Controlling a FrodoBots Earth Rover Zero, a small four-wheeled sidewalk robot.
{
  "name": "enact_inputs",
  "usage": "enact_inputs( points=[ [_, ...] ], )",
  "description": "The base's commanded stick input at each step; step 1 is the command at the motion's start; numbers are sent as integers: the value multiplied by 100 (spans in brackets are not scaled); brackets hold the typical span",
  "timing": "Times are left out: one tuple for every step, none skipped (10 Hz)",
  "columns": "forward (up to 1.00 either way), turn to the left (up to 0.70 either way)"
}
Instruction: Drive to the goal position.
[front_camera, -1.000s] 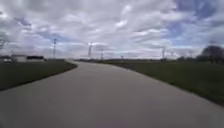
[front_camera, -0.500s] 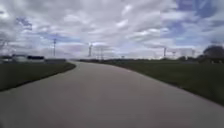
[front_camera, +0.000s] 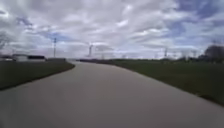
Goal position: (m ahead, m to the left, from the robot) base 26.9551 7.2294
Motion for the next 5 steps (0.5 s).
enact_inputs(
  points=[
    [100,0],
    [100,0],
    [100,0],
    [100,0],
    [100,0]
  ],
)
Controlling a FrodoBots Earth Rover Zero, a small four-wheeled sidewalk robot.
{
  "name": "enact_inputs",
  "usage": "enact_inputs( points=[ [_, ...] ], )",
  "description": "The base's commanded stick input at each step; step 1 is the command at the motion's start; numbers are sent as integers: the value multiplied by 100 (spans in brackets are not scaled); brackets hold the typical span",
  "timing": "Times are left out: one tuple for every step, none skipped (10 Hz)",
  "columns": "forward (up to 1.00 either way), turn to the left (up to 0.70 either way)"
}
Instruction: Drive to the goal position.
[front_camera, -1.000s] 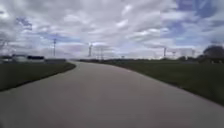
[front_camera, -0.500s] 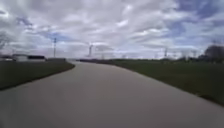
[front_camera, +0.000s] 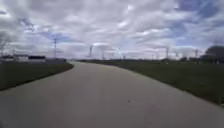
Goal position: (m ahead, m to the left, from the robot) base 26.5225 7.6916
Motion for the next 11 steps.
enact_inputs(
  points=[
    [100,0],
    [100,0],
    [100,0],
    [100,0],
    [100,0],
    [100,0],
    [100,0],
    [100,0],
    [100,0],
    [100,0],
    [100,0]
  ],
)
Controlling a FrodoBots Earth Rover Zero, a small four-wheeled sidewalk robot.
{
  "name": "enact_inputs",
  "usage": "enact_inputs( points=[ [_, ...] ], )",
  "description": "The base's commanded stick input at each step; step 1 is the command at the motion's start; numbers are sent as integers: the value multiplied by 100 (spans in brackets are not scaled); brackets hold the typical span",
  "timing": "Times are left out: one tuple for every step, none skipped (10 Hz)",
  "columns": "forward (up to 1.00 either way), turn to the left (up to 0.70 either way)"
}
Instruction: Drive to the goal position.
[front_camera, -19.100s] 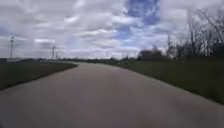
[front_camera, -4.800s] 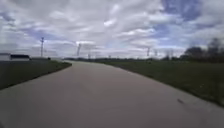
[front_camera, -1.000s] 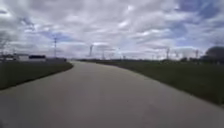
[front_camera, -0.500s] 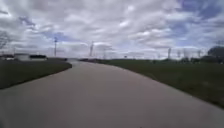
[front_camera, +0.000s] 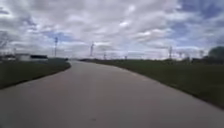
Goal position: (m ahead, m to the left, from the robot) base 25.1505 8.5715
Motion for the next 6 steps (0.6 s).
enact_inputs(
  points=[
    [100,0],
    [100,17],
    [100,40],
    [100,40],
    [100,15],
    [100,0]
  ],
)
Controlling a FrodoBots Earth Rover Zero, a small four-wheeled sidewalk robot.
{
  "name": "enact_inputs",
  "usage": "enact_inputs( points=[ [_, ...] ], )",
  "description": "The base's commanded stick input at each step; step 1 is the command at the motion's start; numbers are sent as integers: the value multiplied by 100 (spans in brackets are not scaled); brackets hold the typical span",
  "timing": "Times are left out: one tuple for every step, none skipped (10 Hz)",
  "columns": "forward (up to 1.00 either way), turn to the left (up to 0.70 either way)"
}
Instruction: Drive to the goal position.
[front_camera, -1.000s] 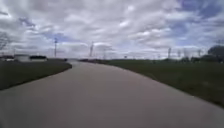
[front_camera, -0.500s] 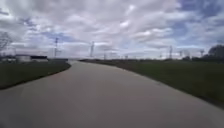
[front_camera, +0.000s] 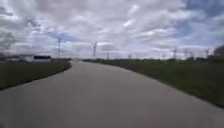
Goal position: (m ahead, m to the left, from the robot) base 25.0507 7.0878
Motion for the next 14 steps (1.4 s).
enact_inputs(
  points=[
    [100,0],
    [100,0],
    [100,0],
    [100,0],
    [100,0],
    [100,0],
    [100,0],
    [100,0],
    [100,0],
    [100,0],
    [100,0],
    [100,0],
    [100,0],
    [100,1]
  ],
)
